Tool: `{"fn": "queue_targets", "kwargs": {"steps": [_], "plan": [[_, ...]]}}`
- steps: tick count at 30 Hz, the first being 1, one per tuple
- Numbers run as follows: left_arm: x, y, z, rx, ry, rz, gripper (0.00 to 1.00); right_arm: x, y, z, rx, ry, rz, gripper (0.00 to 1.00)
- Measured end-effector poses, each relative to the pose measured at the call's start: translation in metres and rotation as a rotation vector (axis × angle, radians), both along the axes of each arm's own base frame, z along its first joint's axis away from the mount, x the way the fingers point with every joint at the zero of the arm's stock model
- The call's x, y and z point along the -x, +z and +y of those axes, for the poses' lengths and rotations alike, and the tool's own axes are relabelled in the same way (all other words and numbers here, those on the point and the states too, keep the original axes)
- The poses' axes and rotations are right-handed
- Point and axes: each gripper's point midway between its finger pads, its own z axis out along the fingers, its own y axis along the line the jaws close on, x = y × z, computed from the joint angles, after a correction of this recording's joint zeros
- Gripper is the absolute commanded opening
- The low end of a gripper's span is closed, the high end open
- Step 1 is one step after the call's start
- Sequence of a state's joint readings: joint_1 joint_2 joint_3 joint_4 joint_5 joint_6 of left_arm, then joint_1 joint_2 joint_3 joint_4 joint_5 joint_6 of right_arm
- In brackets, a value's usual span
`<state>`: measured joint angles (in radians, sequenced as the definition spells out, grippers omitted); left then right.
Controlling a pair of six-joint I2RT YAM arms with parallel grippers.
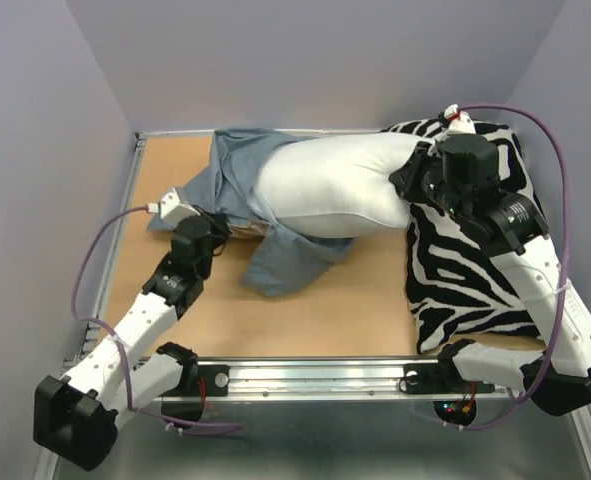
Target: Remove the pillowcase from the pillow
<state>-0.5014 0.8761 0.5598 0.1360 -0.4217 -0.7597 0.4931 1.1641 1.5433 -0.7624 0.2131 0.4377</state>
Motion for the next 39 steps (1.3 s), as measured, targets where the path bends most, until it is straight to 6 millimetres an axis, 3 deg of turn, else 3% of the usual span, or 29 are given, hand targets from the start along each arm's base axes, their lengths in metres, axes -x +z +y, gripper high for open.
{"fn": "queue_targets", "kwargs": {"steps": [3,7,10,12,15,18,20,24,26,29,32,34,36,39], "plan": [[-0.022,0.021,0.062,-0.032,0.16,-0.001,0.0,0.002,0.002,0.002,0.003,0.004,0.01,0.01],[-0.034,-0.002,0.132,-0.029,0.319,0.095,0.0,0.002,0.019,0.007,-0.009,0.019,-0.003,0.01],[-0.038,-0.026,0.158,-0.006,0.359,0.206,0.0,0.007,0.031,0.011,-0.017,0.042,-0.007,0.01],[-0.04,-0.026,0.173,0.008,0.385,0.238,0.0,0.012,0.034,0.013,-0.015,0.055,0.0,0.01],[-0.045,-0.003,0.187,-0.009,0.397,0.243,0.0,0.014,0.035,0.011,-0.011,0.053,0.007,0.01],[-0.042,0.046,0.197,-0.079,0.405,0.17,0.0,0.014,0.034,0.009,-0.006,0.045,0.011,0.01],[-0.027,0.076,0.201,-0.152,0.409,0.138,0.0,0.015,0.034,0.009,-0.006,0.044,0.008,0.01],[-0.007,0.157,0.185,-0.286,0.383,0.012,0.0,0.017,0.037,0.007,-0.01,0.045,-0.004,0.01],[-0.003,0.202,0.162,-0.354,0.336,-0.055,0.0,0.017,0.032,0.005,-0.007,0.041,0.0,0.01],[-0.004,0.221,0.126,-0.435,0.245,-0.045,0.0,0.013,0.012,0.006,0.009,0.047,0.035,0.01],[-0.017,0.221,0.091,-0.557,0.179,0.036,0.0,0.005,-0.018,0.014,0.03,0.075,0.1,0.01],[-0.034,0.214,0.07,-0.636,0.137,0.086,0.0,-0.003,-0.051,0.028,0.049,0.128,0.174,0.01],[-0.061,0.187,0.049,-0.727,0.097,0.171,0.0,-0.01,-0.084,0.038,0.064,0.157,0.237,0.01],[-0.098,0.124,0.025,-0.844,0.013,0.315,0.0,-0.019,-0.151,0.044,0.127,0.165,0.367,0.13]]}}
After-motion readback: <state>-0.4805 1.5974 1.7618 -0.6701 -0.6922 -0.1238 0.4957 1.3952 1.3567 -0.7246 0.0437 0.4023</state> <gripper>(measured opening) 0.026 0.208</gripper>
